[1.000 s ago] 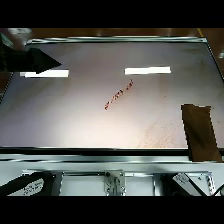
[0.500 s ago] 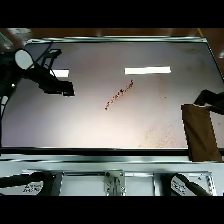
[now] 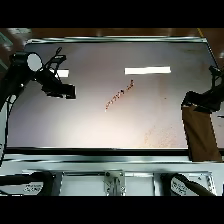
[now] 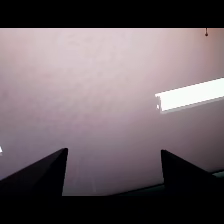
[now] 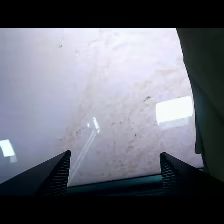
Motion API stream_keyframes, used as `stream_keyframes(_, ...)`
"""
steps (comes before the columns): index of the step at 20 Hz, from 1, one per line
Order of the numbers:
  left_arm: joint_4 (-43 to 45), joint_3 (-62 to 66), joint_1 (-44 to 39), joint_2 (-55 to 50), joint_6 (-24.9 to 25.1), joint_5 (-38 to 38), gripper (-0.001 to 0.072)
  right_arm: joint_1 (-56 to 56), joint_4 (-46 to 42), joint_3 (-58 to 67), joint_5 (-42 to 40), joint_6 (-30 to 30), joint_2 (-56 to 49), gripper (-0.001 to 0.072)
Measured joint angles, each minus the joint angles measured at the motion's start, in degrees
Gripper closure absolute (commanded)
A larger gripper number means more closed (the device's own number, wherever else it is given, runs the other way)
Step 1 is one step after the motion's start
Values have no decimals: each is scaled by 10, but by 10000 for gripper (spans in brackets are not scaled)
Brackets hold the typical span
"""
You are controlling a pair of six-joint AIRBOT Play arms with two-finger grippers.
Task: Fold the shirts.
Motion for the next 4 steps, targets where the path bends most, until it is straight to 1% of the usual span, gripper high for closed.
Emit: stream_keyframes(4,2,0,0,0,0,0,-5,1,0,0,1,0,-1,32)
